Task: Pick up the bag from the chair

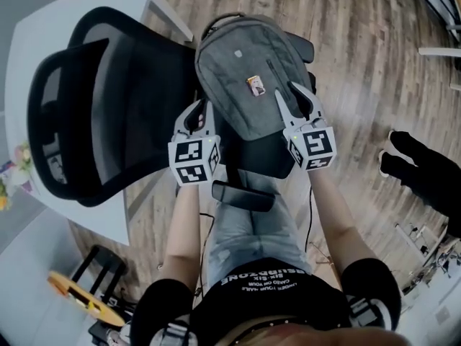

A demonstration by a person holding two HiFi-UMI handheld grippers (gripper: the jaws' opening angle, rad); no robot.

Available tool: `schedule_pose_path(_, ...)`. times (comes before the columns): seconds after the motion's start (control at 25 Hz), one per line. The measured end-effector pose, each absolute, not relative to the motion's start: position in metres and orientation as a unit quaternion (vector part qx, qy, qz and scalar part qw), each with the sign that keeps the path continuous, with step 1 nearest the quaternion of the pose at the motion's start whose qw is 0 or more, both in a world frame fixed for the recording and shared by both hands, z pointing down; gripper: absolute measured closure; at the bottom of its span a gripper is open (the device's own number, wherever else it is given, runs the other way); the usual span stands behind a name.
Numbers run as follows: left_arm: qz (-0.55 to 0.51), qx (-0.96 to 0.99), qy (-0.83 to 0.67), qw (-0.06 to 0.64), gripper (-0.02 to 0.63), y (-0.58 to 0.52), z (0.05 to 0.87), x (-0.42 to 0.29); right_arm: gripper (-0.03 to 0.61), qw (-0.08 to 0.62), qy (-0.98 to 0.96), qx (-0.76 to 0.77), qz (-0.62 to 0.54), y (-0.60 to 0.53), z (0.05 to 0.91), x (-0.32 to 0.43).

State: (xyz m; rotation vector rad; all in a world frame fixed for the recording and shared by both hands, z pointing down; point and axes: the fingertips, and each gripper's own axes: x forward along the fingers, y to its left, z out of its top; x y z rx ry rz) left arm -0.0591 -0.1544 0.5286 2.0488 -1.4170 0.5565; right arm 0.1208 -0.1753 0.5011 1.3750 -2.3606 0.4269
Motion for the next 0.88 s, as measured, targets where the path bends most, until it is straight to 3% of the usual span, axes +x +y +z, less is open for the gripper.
schedule_pose_path(0.16,0.215,0.758,-0.542,0.292,0.590,-0.166,0.543,-0.073,0.460,0.200,-0.832,0.494,0.152,-0.184,0.519,0.122)
schedule_pose_path(0.28,0.214,0.756,-0.541,0.299,0.509,-0.176,0.557,-0.073,0.460,0.206,-0.827,0.499,0.156,-0.192,0.531,0.128)
schedule_pose_path(0.88,0.242,0.720,-0.561,0.329,0.454,-0.194,0.626,-0.079,0.419,0.267,-0.805,0.510,0.142,-0.216,0.582,0.144)
